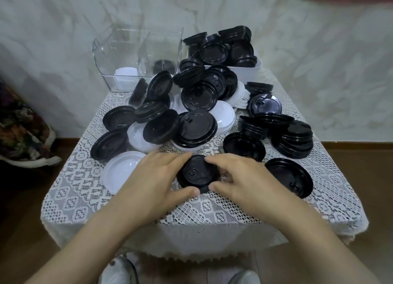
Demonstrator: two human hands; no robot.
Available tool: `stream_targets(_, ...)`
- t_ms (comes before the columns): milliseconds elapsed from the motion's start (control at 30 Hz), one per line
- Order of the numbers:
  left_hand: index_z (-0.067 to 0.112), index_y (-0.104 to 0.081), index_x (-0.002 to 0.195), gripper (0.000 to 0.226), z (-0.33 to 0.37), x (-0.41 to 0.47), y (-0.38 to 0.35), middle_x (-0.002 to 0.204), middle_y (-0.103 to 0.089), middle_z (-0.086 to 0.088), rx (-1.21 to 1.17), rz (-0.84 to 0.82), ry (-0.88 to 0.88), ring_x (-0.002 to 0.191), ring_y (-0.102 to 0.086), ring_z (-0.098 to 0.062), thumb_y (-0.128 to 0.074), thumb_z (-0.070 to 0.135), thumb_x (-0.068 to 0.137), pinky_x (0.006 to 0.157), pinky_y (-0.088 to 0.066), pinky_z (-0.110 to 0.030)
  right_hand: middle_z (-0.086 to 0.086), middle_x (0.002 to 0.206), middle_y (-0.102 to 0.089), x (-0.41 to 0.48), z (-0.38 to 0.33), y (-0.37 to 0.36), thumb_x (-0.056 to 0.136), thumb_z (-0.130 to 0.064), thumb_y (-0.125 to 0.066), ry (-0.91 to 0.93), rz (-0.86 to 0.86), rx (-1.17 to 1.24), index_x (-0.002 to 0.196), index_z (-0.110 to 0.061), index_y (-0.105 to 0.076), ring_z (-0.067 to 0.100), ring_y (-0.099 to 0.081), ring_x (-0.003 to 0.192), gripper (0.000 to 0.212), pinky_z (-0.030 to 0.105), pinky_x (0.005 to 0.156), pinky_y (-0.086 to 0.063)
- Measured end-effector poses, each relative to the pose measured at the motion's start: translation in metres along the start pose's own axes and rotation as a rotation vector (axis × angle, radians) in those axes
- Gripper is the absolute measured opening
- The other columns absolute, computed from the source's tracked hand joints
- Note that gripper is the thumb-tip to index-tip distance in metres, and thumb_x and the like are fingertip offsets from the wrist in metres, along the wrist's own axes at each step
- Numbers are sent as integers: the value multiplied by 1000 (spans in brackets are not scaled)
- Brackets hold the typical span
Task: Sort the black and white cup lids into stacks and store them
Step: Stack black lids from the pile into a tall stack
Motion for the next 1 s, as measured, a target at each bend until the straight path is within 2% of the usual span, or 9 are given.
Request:
stream_targets(167,36,-33,159,98,-6,0,2,148,-48,19,-47,-29,64,132,-41,-7,-48,89,78,110,-33,-26,-27,141,-52,5,4,-4,97,-38,-68,16,39,36,150,-41,-48,-2,-57,114,56,22,103,-45)
stream_targets(300,35,-33,159,96,-6,3,9,149,-52,15,-54,-29,62,135,-43,-8,-58,82,80,110,-34,-24,-32,107,-63,9,9,2,97,-35,-69,-19,46,89,140,-46,-58,-15,-57,87,45,5,75,-42)
stream_targets(400,36,-35,158,97,-1,5,11,151,-52,13,-44,-33,49,137,-43,-10,-55,83,77,111,-29,-21,-27,95,-66,1,23,33,99,-30,-67,-95,253,78,128,-41,-68,-5,-62,81,31,11,65,-44)
stream_targets(500,35,-39,157,103,6,9,6,151,-54,13,-48,-45,14,136,-47,-11,-37,89,69,109,-31,-22,-16,124,-59,-5,44,65,98,-34,-66,-180,488,-167,133,-37,-62,14,-64,88,36,36,76,-50)
stream_targets(600,34,-41,156,101,10,13,4,150,-55,12,-65,-52,1,134,-50,-14,-40,87,70,109,-36,-28,-7,146,-46,7,69,64,99,-38,-63,-340,371,-287,144,-34,-53,31,-65,109,46,45,86,-51)
stream_targets(700,33,-44,154,98,10,17,6,148,-57,12,-69,-59,-1,132,-52,-14,-46,86,72,106,-38,-29,-6,142,-48,18,75,60,100,-39,-62,-341,355,-266,133,-28,-60,32,-66,105,35,47,87,-50)
stream_targets(833,36,-43,154,88,11,20,7,148,-57,13,-87,-50,-4,132,-48,-12,-69,73,79,104,-35,-25,-19,125,-53,21,69,62,93,-40,-73,-216,468,45,105,-30,-65,1,-60,79,17,29,80,-46)
stream_targets(900,35,-41,156,89,11,21,6,148,-55,12,-97,-38,7,135,-46,-11,-71,70,80,106,-34,-24,-23,109,-61,18,63,64,90,-32,-77,-147,478,360,93,-29,-69,-1,-56,64,9,18,70,-45)
stream_targets(1000,36,-42,155,88,7,16,3,144,-57,12,-130,-29,30,132,-45,-8,-70,72,79,101,-34,-21,-11,69,-67,11,51,57,93,-19,-73,-120,351,777,96,-21,-72,6,-53,51,4,21,46,-41)
Point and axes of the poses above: each hand's wrist, its own x-axis towards the middle knuckle, its own y-axis out of the back of the hand, z = x × y, the point moved 5 cm from there along x, towards the middle knuckle
